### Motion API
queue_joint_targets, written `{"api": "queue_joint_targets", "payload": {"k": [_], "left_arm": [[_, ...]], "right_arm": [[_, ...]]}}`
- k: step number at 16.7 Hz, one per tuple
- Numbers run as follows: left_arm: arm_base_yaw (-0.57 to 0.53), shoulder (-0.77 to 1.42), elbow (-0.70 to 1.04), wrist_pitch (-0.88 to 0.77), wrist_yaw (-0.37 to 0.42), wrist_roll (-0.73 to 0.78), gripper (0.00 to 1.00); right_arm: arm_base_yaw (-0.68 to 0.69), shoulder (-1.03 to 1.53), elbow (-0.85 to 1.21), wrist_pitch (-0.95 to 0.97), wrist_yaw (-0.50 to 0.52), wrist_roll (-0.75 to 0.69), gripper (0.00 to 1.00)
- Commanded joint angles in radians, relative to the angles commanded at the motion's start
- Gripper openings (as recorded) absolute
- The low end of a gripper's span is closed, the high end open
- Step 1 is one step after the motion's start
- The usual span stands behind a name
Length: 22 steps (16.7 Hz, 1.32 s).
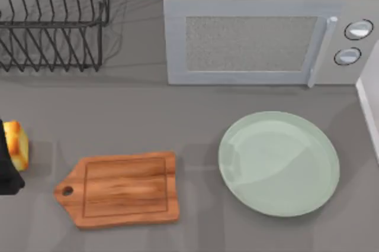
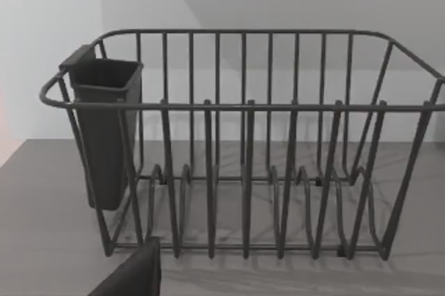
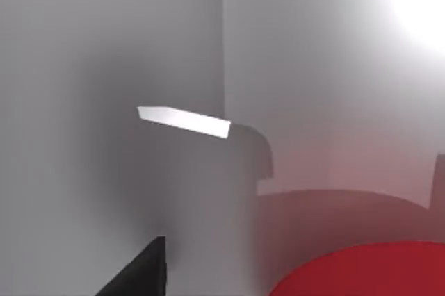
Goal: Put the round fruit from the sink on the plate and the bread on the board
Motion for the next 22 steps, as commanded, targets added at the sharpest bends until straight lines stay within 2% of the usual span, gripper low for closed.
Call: {"api": "queue_joint_targets", "payload": {"k": [6, 19, 22], "left_arm": [[0.0, 0.0, 0.0, 0.0, 0.0, 0.0, 1.0], [0.0, 0.0, 0.0, 0.0, 0.0, 0.0, 1.0], [0.0, 0.0, 0.0, 0.0, 0.0, 0.0, 1.0]], "right_arm": [[-0.001, 0.035, -0.021, 0.042, 0.0, 0.0, 1.0], [-0.001, 0.035, -0.021, 0.042, 0.0, 0.0, 0.02], [-0.001, 0.035, -0.021, 0.042, 0.0, 0.0, 0.0]]}}
